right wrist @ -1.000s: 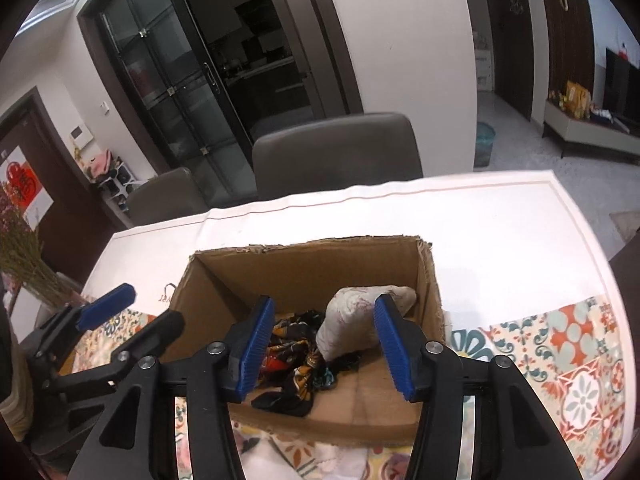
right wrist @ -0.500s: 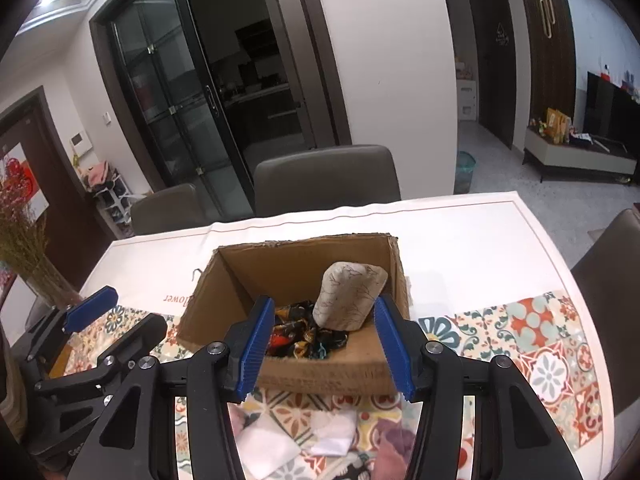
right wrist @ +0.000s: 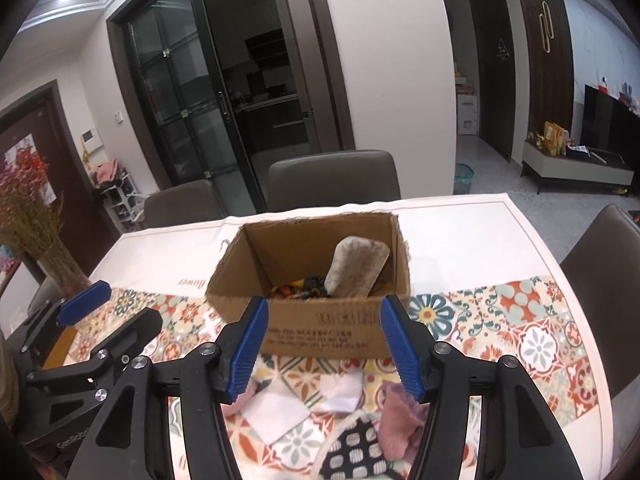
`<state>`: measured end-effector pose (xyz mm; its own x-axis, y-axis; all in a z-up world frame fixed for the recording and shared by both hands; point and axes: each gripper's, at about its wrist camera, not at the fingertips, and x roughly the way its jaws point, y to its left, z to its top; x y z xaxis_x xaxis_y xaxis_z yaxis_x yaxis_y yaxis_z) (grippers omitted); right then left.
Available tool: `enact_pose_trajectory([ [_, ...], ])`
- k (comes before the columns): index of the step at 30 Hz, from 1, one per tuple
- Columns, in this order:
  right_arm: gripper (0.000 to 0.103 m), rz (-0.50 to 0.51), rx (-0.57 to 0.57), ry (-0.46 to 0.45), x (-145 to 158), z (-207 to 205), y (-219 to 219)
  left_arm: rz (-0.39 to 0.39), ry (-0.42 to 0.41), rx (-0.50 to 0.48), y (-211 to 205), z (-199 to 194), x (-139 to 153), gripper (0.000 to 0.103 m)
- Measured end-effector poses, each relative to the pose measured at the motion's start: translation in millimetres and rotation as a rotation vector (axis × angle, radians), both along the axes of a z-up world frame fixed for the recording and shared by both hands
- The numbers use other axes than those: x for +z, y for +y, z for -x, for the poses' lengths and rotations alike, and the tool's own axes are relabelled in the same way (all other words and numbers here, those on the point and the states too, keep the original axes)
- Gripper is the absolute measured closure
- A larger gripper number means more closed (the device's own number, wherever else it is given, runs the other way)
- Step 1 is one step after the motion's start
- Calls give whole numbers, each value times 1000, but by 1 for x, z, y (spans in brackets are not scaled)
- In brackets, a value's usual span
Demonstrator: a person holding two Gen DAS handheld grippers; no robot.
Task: Organize soft objects
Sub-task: 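Move the left tool to the dark hair tie while the right tool approaches the mauve towel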
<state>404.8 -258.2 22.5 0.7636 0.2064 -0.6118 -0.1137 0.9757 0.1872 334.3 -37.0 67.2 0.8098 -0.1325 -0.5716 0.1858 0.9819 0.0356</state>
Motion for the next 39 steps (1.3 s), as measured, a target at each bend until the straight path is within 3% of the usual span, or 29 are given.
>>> enact_pose_trajectory([
  [9, 43, -10, 8, -29, -11, 39, -11, -18, -18, 31, -14, 41, -14, 23],
  [18, 43, -24, -16, -17, -31, 60, -32, 10, 40, 81, -25, 65, -41, 23],
  [29, 26, -6, -26, -66, -52, 86, -55, 40, 63, 187, -42, 111, -85, 23],
  [39, 25, -26, 0, -67, -84, 100, -70, 72, 89, 250, -56, 132, -123, 23],
])
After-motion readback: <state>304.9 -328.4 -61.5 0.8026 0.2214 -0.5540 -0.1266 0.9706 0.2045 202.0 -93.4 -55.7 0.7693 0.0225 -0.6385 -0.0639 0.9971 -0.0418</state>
